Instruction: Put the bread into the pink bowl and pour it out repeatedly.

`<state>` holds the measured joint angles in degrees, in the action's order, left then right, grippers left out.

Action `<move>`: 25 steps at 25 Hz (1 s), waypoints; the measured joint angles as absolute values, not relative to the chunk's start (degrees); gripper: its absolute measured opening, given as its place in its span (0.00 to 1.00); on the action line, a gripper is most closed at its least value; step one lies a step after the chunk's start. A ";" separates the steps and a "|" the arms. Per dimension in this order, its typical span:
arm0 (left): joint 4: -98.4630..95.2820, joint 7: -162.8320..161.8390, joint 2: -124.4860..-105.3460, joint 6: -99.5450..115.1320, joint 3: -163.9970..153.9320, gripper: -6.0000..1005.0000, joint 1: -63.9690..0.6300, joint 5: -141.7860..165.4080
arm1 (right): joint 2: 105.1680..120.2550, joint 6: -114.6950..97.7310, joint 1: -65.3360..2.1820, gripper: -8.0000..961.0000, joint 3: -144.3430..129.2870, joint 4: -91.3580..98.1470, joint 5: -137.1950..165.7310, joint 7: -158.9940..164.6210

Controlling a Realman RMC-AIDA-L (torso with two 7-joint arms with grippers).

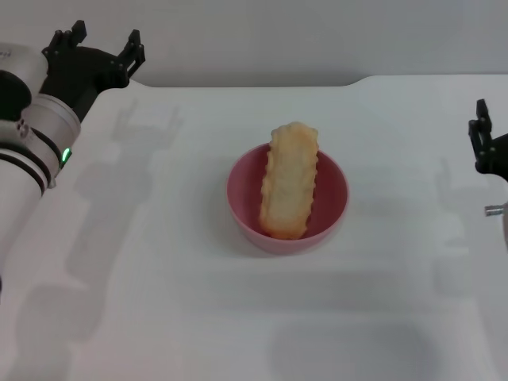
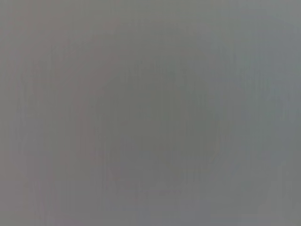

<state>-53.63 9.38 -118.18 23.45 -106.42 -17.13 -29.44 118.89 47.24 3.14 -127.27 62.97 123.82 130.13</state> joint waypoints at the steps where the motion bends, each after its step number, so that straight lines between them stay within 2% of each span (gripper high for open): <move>1: -53.28 8.93 -118.18 23.75 -106.63 0.81 -17.23 -29.45 | 118.89 48.58 2.78 0.61 -127.91 62.02 124.11 130.95; 10: -52.08 4.72 -118.04 24.14 -107.25 0.81 -17.57 -29.35 | 118.81 54.68 2.24 0.61 -129.06 58.43 120.70 144.81; 25: -51.28 4.65 -118.21 23.72 -108.09 0.81 -18.30 -29.45 | 118.65 54.13 1.72 0.61 -129.49 57.85 114.56 145.21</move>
<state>-51.28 4.66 -118.21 23.72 -108.09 -18.30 -29.45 118.65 54.13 1.72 -129.49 57.85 114.56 145.21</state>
